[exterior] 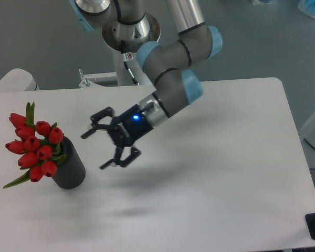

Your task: Insert the flowers into the vase

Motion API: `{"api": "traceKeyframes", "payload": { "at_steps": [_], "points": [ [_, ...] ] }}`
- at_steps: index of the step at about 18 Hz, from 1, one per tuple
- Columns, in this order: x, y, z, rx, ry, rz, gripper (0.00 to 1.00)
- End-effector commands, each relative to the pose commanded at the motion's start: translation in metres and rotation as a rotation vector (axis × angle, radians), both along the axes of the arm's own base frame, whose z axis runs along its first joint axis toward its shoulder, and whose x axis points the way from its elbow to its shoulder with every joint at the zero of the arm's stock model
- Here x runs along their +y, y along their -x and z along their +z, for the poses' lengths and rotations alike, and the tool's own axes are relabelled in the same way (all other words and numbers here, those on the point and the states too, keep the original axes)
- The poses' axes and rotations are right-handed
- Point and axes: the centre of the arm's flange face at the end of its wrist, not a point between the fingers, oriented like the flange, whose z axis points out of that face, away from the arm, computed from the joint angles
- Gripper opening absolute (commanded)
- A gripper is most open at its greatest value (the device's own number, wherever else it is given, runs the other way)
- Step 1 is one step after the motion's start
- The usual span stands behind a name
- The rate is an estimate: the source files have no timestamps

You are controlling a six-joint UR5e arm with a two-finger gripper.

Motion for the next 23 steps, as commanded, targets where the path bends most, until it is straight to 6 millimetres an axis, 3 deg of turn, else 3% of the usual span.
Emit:
{"api": "traceKeyframes", "payload": {
  "at_steps": [4,8,13,17,23],
  "points": [
    [-0.001,0.039,-0.001,0.078,0.071,0.033,1.0],
    [-0.004,0.065,0.007,0.197,0.187,0.058,1.0],
    [-0.004,0.081,0.006,0.333,0.397,0.083,1.0],
    [0.0,0.084,0.003,0.406,0.524,0.084,1.0],
    [0.039,0.086,0.0,0.523,0.746,0.011,1.0]
  ]
}}
